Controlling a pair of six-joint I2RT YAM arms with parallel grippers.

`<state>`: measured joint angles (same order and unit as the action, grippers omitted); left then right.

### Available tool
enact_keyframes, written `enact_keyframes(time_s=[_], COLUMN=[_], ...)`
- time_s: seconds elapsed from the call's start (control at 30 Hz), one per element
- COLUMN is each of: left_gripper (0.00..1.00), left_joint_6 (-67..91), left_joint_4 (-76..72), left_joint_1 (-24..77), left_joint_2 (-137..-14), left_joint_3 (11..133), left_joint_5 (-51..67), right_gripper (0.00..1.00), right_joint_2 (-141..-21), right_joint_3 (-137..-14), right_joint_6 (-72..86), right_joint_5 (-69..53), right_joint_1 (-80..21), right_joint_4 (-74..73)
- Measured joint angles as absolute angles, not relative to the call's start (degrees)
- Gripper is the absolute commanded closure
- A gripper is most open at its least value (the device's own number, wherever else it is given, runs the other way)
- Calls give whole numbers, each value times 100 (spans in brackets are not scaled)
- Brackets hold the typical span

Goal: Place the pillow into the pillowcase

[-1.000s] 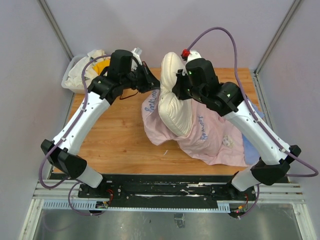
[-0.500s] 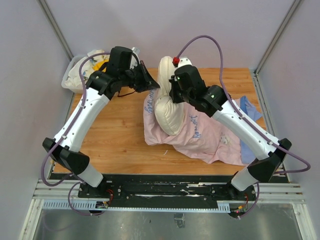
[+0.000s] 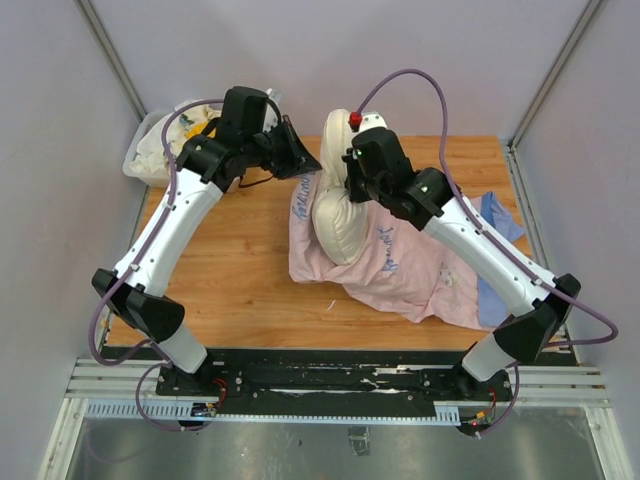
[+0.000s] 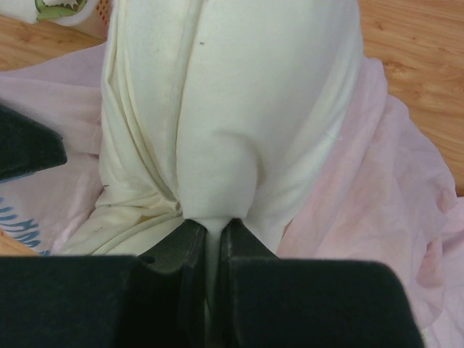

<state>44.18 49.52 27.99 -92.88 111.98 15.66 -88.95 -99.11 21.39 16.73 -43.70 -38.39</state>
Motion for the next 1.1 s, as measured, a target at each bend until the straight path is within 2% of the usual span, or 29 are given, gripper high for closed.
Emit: enact_keyframes(time_s=[0.17, 0.37, 0.73, 0.83, 0.9, 0.97, 1.07, 1.1], left_gripper=[100, 100, 100, 100, 100, 100, 100, 100], left_joint_6=[4451, 4619, 4698, 4700, 4759, 4836, 4893, 4899], left_joint_4=[4711, 4340, 4644, 4584, 4359, 4108, 3898, 3863], left_joint_1=[2788, 2783, 2749, 2738, 2720, 2700, 2661, 2639], left_joint_2=[-9115, -8818, -8910, -8836, -8650, -8438, -8221, -8178], left_joint_3=[10787, 10396, 12011, 11931, 11441, 10844, 10167, 9996], left_joint_5=[1549, 1680, 1702, 1699, 1710, 1712, 1675, 1656], right_gripper=[99, 99, 99, 99, 99, 96, 83, 74], right_joint_2=[-9013, -8781, -8794, -8838, -8875, -8993, -9266, -9354], right_joint_3=[-10099, -10335, -11360, -11323, -11124, -10960, -10877, -10864], right_joint_6=[2045, 1973, 1879, 1879, 1883, 1890, 1885, 1881], right_joint_5=[1435, 554, -89, -270, -386, -506, -622, -648], right_joint_1=[-4353, -4248, -4246, -4254, -4272, -4313, -4377, -4386], right_joint_4=[-3972, -4071, -4327, -4222, -4077, -4005, -4021, -4040])
